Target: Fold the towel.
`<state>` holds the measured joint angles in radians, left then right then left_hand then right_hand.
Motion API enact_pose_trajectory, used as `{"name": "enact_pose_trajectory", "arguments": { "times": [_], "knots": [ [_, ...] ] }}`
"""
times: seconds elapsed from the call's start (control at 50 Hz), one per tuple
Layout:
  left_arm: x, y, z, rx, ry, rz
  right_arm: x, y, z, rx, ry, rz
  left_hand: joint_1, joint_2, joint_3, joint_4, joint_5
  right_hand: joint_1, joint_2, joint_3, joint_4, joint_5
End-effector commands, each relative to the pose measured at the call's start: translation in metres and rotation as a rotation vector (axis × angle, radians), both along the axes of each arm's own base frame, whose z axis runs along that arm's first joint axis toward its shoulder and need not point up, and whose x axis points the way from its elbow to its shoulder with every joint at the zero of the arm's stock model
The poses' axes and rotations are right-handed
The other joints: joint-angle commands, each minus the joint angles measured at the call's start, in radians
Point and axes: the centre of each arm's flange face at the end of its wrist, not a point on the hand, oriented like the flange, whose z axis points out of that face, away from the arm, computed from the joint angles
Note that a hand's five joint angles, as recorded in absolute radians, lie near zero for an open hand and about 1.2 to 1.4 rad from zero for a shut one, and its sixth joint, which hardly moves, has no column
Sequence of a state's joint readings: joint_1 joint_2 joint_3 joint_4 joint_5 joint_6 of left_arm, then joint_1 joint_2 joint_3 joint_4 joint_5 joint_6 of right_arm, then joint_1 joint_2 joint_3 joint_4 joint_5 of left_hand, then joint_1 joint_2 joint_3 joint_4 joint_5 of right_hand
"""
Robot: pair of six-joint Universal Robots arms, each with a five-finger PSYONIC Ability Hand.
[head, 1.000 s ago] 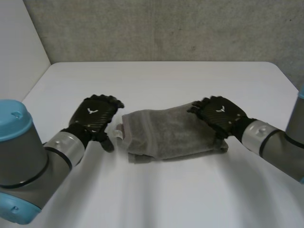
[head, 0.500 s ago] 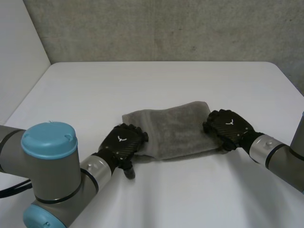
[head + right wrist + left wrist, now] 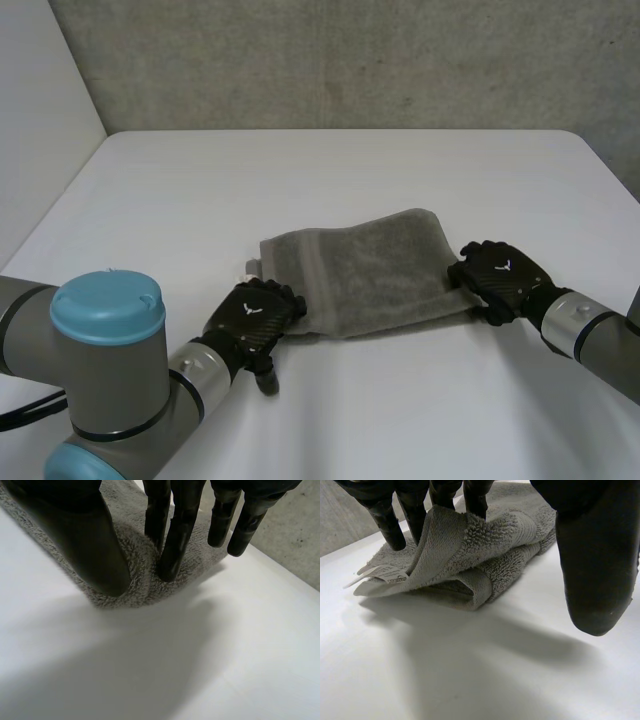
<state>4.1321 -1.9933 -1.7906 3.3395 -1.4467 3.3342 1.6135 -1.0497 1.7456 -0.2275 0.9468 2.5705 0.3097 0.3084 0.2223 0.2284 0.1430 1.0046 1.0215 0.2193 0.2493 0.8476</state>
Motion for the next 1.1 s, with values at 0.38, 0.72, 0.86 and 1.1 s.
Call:
{"name": "enact_pose_trajectory", "arguments": {
  "times": [0.38,0.72,0.86,1.1],
  "knots": [
    [0.011,-0.009,0.021,-0.060,0.019,0.074,-0.045,-0.005,0.035,-0.027,-0.102,-0.085,-0.037,-0.036,-0.048,-0.054,-0.045,0.392,0.375,-0.045,-0.075,0.374],
    [0.025,-0.017,0.060,-0.164,0.081,0.125,0.017,0.026,0.121,-0.289,-0.122,0.190,-0.055,-0.054,-0.048,-0.054,-0.063,0.392,0.375,-0.045,-0.075,0.374],
    [0.030,-0.021,0.074,-0.204,0.105,0.147,0.074,0.066,0.115,-0.284,-0.134,0.398,-0.064,-0.063,-0.048,-0.054,-0.072,0.392,0.375,-0.045,-0.075,0.374],
    [0.039,-0.025,0.082,-0.216,0.133,0.186,0.138,0.120,0.046,-0.172,-0.035,0.617,-0.067,-0.066,-0.048,-0.054,-0.075,0.392,0.375,-0.045,-0.075,0.374]
  ]
}}
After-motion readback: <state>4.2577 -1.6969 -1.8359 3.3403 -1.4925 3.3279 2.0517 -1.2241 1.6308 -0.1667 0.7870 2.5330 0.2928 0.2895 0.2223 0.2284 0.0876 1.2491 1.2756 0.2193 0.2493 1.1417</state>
